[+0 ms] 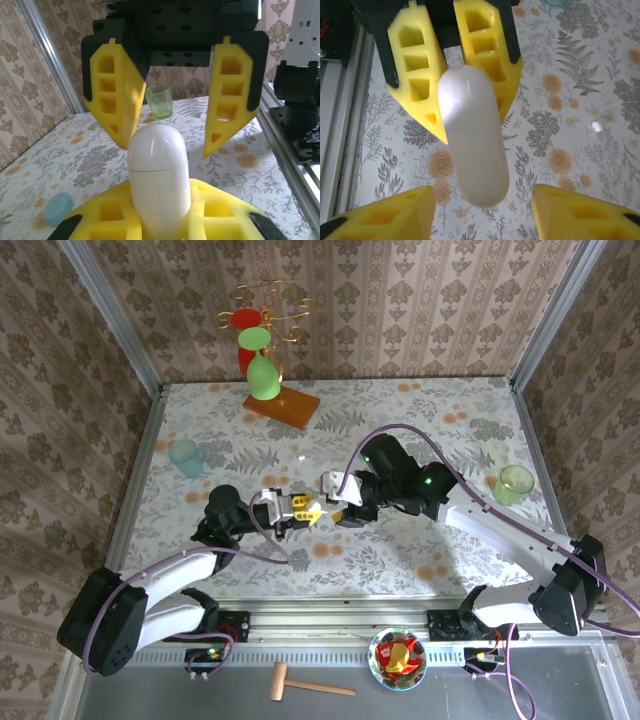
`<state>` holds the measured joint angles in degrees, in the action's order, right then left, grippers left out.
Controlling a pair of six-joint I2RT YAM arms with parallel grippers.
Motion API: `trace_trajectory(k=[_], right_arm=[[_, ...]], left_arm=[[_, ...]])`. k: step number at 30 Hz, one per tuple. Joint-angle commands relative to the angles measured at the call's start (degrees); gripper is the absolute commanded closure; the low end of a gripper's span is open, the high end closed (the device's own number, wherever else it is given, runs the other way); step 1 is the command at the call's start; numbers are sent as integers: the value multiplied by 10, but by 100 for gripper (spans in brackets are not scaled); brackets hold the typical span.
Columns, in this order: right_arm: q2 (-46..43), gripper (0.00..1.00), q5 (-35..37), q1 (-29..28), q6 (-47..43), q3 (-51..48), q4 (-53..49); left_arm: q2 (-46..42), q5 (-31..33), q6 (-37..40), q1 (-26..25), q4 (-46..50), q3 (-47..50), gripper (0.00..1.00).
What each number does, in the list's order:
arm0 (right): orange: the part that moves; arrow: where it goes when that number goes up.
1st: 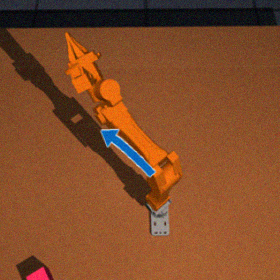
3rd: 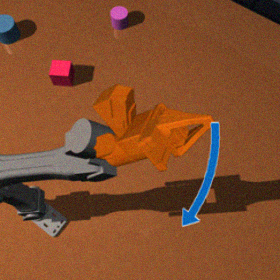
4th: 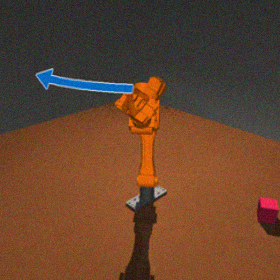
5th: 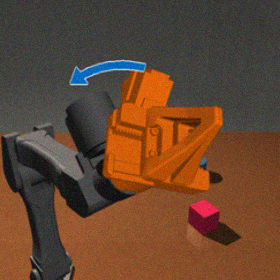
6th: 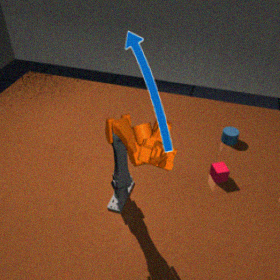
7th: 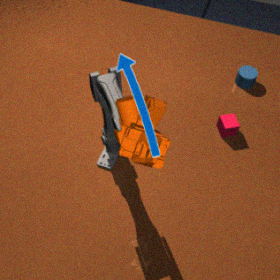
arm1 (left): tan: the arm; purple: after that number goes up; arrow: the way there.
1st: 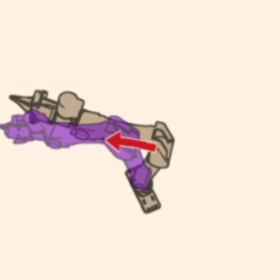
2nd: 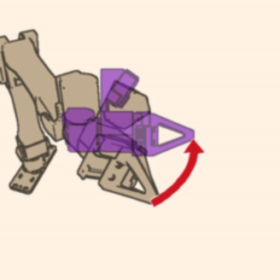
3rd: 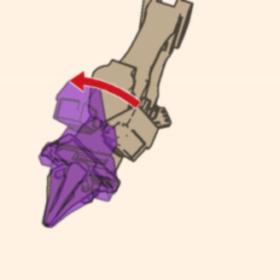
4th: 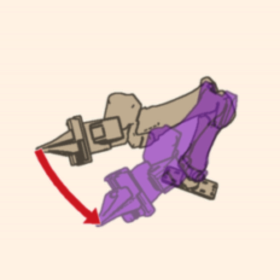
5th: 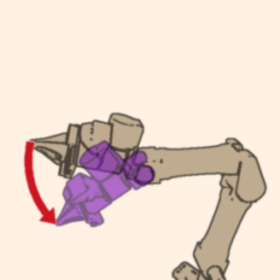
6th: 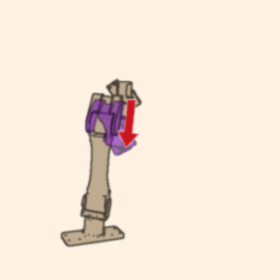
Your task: Insert wireless bluetooth earbuds into charging case
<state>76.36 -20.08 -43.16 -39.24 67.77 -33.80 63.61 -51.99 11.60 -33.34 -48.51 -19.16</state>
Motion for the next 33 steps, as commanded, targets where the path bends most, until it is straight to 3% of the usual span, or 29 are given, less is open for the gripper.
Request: trace_trajectory(k=[1,9,13,16,18,19,22,27,30,33], right_arm=[[14,53,-40,-6,-36,20,-1],[25,81,-57,-3,-41,23,-12],[19,83,-84,12,-19,7,9],[12,83,-100,31,30,-17,55],[11,83,-108,50,77,-37,95],[14,83,-109,62,113,-47,118],[46,83,-87,94,253,-60,180],[152,85,-15,133,458,-7,181],[234,84,7,147,546,49,151],[306,83,27,148,585,115,106]], left_arm=[[-8,-31,11,-3,9,-17,97],[-1,0,-14,-3,-1,-14,93],[11,4,-18,-2,-21,-8,84],[16,32,-24,-1,-54,3,30],[8,85,-31,2,-83,21,4],[-1,114,-34,5,-86,28,0],[-39,219,-15,8,-35,43,0],[-82,357,31,9,37,67,0],[-85,393,37,8,52,73,0],[-86,390,28,9,31,86,0]])
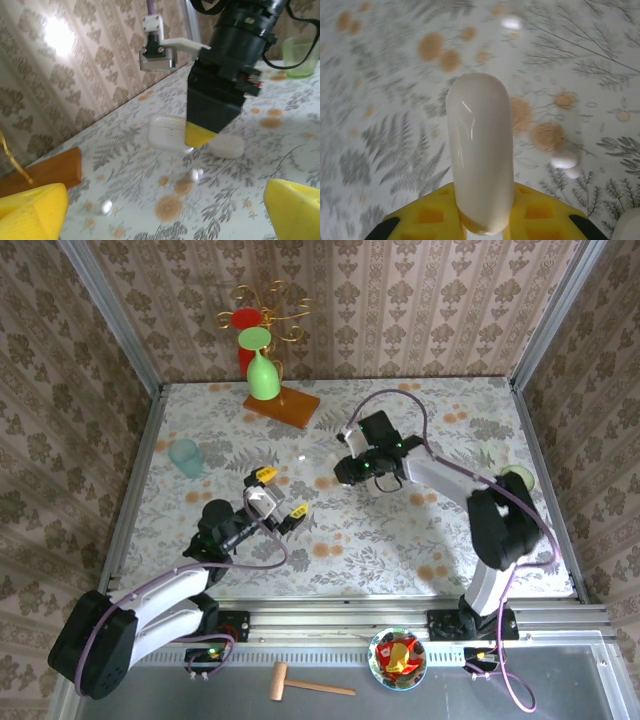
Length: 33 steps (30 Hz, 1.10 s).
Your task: Insert wireless bluetooth earbuds into charging case
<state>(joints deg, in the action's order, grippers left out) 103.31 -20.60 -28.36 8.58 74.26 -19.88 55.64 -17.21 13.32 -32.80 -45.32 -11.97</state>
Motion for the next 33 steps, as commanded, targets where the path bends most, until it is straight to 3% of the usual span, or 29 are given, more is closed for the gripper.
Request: trace_trajectory(k=[1,10,18,24,33], right_arm=[[54,82,30,0,118,62,-27],[196,78,63,2,136,191,-68],[253,73,83,9,140,238,-90],[160,43,159,10,123,158,-39],[-45,25,283,10,46,-68,45]], left_arm=[[-7,41,6,4,-7,17,0],[-9,42,-4,5,-7,23,0],[-9,39,-10,5,-13,26,0],[8,31,-16,6,-28,19,0],[42,7,-20,7,-51,5,0]])
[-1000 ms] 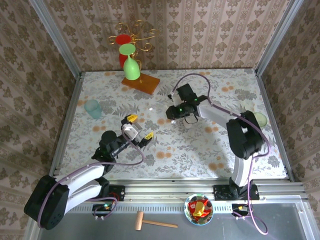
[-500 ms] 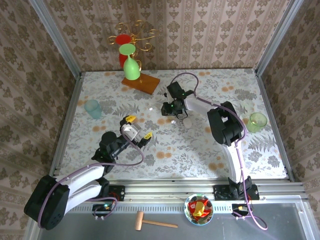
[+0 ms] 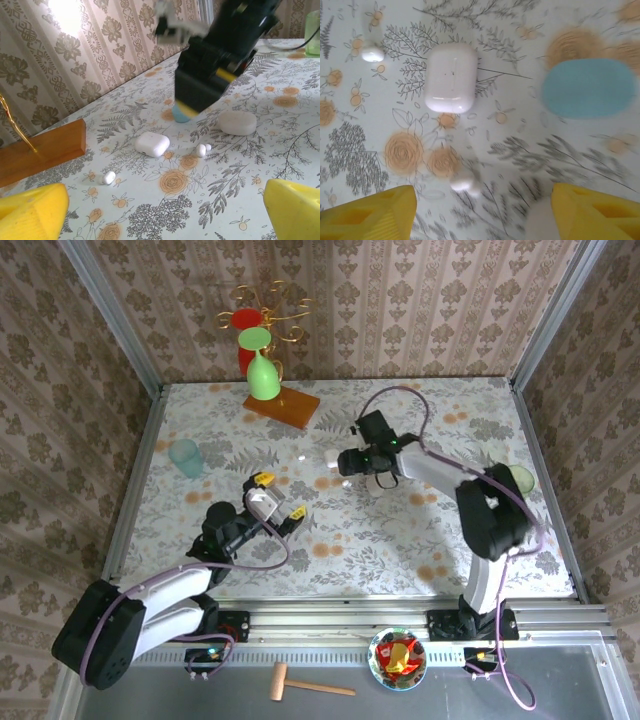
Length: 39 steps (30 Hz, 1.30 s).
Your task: Insert wireless bluetooth earbuds into charging case
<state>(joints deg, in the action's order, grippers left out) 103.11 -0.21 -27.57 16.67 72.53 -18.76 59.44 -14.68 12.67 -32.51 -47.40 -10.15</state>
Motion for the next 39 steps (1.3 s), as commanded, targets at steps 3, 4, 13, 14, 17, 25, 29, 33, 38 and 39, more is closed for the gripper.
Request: trace_trajectory(k=[3,4,13,14,17,25,29,33,38,39], right_arm=[[-61,24,105,3,-53,-82,29],[-60,25,105,3,-56,-88,29],[10,33,79,2,-43,-80,24],[16,34,79,2,-43,-79,20],[26,35,78,2,-41,-82,16],[17,37,74,2,-31,-110,14],[22,45,74,2,-29,-113,14],[26,53,70,1,-29,-107,5],[-4,66,72,-3,-35,-109,-16],[-15,69,70,-4,-40,-111,-19]], left_arm=[[14,-23,-16,4,-37,-16,0],[19,-25,-17,4,-42,-17,0],[38,-30,-18,4,-57,-24,0],[38,-29,-18,4,-56,-24,0],[37,-28,-15,4,-52,-24,0],[49,-29,-15,4,-55,-29,0],[59,-31,-18,4,-72,-29,0],[61,-31,-18,4,-74,-29,0],[60,-28,-21,4,-72,-28,0],[59,-28,-22,4,-71,-29,0]])
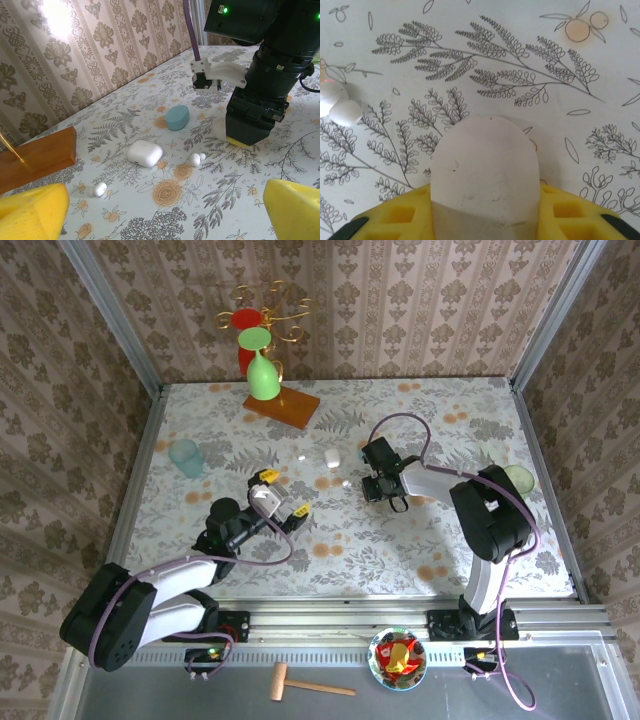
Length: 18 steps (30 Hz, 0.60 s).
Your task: Insert wireless bluetooth earbuds into charging case
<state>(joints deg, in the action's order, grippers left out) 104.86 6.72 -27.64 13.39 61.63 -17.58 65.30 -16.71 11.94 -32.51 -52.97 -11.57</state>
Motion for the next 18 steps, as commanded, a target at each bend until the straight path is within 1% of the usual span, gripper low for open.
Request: trace_trajectory(k=[1,3,6,8,10,11,12,13,15,18], right_arm=[[-48,70,-2,-4,-13,-5,-34],[-82,71,-18,-4,-37,-12,-37],[-156,74,-73,-4,-105,-32,-39],[-203,75,-128,-4,-153,-44,-53],[-245,76,-196,-4,-209,-44,-85],[-270,76,-226,-4,-234,-46,-94],[-292,75,-270,-5,-257,-53,-99],[-313,76,-303,-6,-285,-59,-101],[-342,77,-352,-9,-326,-59,-122],[-366,77,-397,-17,-361,-46,-154]], left_arm=[[-1,-8,-17,4,-12,-17,0],[-7,-12,-27,5,2,-23,0],[-26,-36,-44,6,57,-43,0],[-42,-91,-36,7,106,-61,0],[-51,-167,-26,5,162,-82,0],[-51,-189,-23,4,179,-90,0],[-50,-218,-21,1,189,-96,0],[-48,-240,-17,-2,190,-98,0],[-41,-276,-16,-8,189,-103,0],[-27,-333,-17,-21,213,-125,1]])
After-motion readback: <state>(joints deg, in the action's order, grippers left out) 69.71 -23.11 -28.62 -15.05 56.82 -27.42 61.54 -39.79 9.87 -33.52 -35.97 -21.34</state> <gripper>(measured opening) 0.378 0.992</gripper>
